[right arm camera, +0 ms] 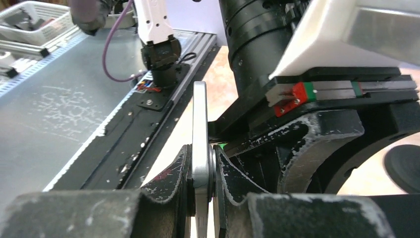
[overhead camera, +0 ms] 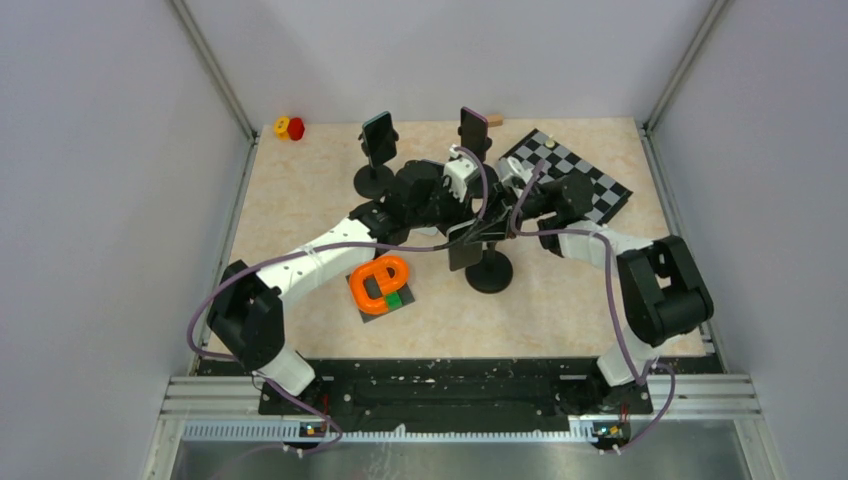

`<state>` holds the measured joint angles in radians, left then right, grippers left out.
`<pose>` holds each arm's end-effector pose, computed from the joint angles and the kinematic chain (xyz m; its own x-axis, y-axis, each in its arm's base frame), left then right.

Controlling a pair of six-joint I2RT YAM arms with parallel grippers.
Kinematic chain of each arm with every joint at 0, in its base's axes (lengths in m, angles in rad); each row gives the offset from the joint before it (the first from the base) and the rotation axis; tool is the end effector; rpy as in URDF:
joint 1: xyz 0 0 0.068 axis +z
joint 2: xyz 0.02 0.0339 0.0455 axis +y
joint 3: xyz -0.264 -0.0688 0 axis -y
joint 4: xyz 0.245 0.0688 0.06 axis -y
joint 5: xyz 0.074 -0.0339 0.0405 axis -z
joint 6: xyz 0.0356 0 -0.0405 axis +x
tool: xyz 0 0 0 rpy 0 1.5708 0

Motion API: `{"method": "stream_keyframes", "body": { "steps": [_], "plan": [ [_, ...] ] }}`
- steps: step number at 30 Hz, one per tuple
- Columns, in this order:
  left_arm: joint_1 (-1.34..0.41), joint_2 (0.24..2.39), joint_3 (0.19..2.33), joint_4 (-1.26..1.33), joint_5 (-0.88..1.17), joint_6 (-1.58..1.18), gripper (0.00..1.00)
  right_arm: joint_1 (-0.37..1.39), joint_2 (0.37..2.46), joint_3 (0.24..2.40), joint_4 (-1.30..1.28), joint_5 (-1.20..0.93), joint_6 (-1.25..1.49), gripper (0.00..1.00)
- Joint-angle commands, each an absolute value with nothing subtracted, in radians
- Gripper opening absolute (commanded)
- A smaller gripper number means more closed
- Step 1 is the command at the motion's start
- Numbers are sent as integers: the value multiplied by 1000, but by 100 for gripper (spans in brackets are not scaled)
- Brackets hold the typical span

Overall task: Place the phone on the phone stand
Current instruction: Install the phone on the phone stand.

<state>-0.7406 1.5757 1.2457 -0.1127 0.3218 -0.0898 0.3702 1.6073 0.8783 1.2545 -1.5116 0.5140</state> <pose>0.2654 -0.2579 0.3087 -0.3912 0.2424 -0.8878 0.8192 0.5312 -0.2160 0.2838 0.1482 0.2971 0.0009 0.0315 -0.9995 -0.9496 -0.3133 -0.0107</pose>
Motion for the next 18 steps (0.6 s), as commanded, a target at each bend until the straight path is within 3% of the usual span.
{"method": "stream_keyframes", "body": {
  "steps": [1, 18],
  "plan": [
    [-758, 1579, 1255, -154, 414, -123, 0, 351, 1706, 1007, 1720, -1511, 849, 0],
    [-757, 1589, 1257, -160, 430, -128, 0, 250, 1744, 997, 1722, -1416, 891, 0]
  ]
}}
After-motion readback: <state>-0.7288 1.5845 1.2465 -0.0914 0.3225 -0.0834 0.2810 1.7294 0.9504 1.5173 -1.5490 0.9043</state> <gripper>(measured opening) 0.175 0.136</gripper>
